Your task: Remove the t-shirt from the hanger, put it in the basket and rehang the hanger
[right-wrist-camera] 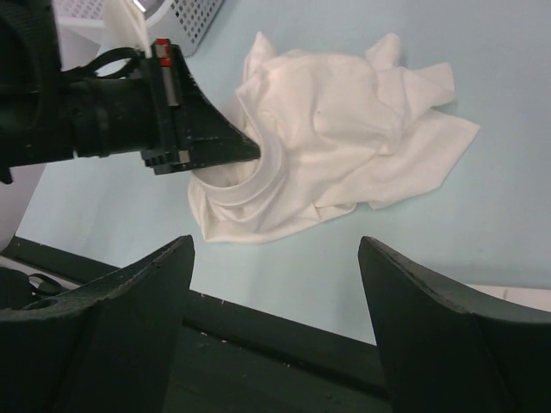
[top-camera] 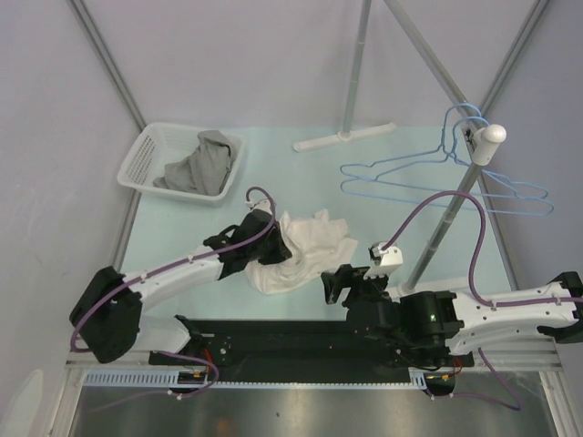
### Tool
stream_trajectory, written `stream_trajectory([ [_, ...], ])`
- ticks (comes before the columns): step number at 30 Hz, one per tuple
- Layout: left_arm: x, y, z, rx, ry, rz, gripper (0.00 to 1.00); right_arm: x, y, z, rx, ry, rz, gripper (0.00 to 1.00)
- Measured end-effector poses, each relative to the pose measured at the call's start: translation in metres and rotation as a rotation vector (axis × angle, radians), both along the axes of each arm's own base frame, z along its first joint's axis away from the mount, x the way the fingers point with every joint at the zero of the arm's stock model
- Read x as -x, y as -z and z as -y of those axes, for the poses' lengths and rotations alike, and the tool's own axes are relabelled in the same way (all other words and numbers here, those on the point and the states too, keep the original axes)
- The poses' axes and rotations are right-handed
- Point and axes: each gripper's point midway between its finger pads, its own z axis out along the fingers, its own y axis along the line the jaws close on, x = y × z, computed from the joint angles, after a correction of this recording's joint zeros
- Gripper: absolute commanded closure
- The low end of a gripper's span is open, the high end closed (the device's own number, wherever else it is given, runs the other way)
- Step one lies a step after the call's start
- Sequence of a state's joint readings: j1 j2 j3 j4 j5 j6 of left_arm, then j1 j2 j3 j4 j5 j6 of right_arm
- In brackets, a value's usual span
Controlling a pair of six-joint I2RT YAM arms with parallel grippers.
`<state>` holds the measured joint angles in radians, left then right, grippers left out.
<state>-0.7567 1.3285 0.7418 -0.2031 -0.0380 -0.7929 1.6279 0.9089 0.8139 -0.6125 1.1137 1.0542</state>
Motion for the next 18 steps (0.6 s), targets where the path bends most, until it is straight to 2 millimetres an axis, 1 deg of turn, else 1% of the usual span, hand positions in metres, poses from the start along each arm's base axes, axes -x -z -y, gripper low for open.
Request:
stream_trajectory([
  [2,0.003,-0.012,-0.007,0.008,-0.002,0.017,1.0,0.0,-0.001,0.001,-0.003,0.001,0.0,0.18],
  [5,0.001,-0.03,-0.022,0.021,-0.024,0.046,1.0,-0.001,-0.001,0.001,-0.006,0.002,0.0,0.18],
  [7,-0.006,-0.044,-0.035,0.026,-0.057,0.062,0.99,-0.001,-0.002,0.001,-0.004,0.002,0.001,0.18],
  [9,-0.016,-0.063,-0.047,0.034,-0.094,0.09,1.0,-0.002,-0.002,0.002,-0.001,0.005,0.003,0.18],
  [11,-0.027,-0.085,-0.055,0.048,-0.129,0.127,1.0,-0.003,-0.002,0.003,-0.001,0.007,0.004,0.18],
  [12,-0.034,-0.1,-0.059,0.062,-0.149,0.153,1.0,-0.003,-0.003,0.003,-0.001,0.008,0.005,0.18],
  [15,-0.053,-0.15,-0.069,0.118,-0.204,0.249,1.0,-0.004,-0.004,0.004,-0.005,0.01,0.007,0.18],
  [18,-0.074,-0.198,-0.086,0.174,-0.28,0.343,1.0,-0.004,-0.005,0.005,-0.007,0.01,0.008,0.18],
])
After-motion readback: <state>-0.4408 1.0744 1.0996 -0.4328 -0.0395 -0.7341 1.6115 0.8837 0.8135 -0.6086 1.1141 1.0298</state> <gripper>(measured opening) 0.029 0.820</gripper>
